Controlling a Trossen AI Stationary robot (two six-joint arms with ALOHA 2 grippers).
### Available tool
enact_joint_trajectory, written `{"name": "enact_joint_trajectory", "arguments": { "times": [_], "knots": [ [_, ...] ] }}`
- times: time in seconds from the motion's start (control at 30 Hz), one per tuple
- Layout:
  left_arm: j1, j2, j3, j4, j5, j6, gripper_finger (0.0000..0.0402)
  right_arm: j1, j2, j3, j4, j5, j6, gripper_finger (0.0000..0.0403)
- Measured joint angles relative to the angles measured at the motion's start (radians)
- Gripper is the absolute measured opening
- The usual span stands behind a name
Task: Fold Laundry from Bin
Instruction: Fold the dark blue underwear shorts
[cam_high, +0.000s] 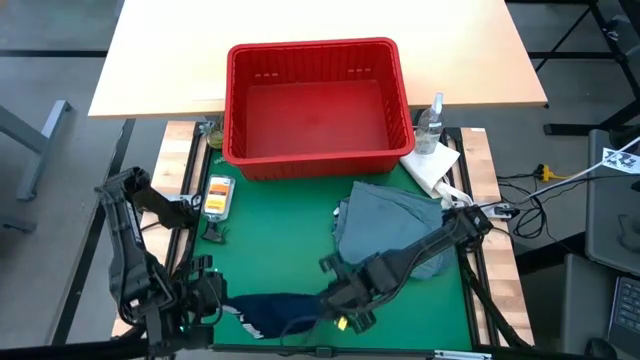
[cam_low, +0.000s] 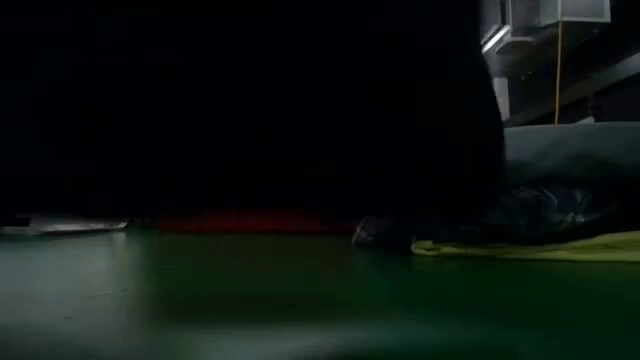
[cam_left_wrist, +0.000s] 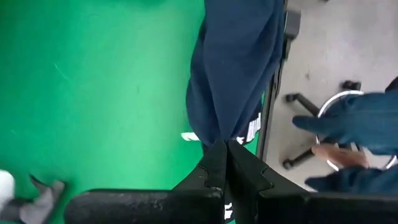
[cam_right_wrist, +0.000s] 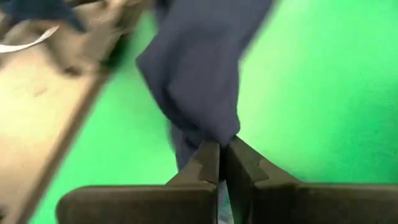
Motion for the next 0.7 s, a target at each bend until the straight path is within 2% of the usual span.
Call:
{"name": "enact_joint_trajectory", "arguments": {
  "times": [0.17, 0.23, 0.43, 0.57, 0.7],
  "knots": [
    [0.009, -0.045, 0.001, -0.017, -0.035, 0.035, 0.0000, -0.014, -0.079, 0.000, -0.041, 0.226, 0.044, 0.0013],
    [0.007, -0.053, 0.001, -0.033, -0.030, 0.027, 0.0000, -0.014, -0.094, 0.000, -0.076, 0.254, 0.054, 0.0013],
    [-0.008, -0.056, 0.001, -0.132, 0.086, -0.032, 0.0000, -0.009, -0.102, -0.003, -0.222, 0.152, 0.056, 0.0011],
    [-0.019, -0.055, -0.012, -0.202, 0.160, -0.114, 0.0000, -0.010, -0.102, -0.027, -0.205, 0.077, 0.052, 0.0011],
    [-0.028, -0.055, -0.044, -0.202, 0.164, -0.119, 0.0000, -0.012, -0.098, -0.027, -0.202, 0.028, 0.049, 0.0011]
  ]
}}
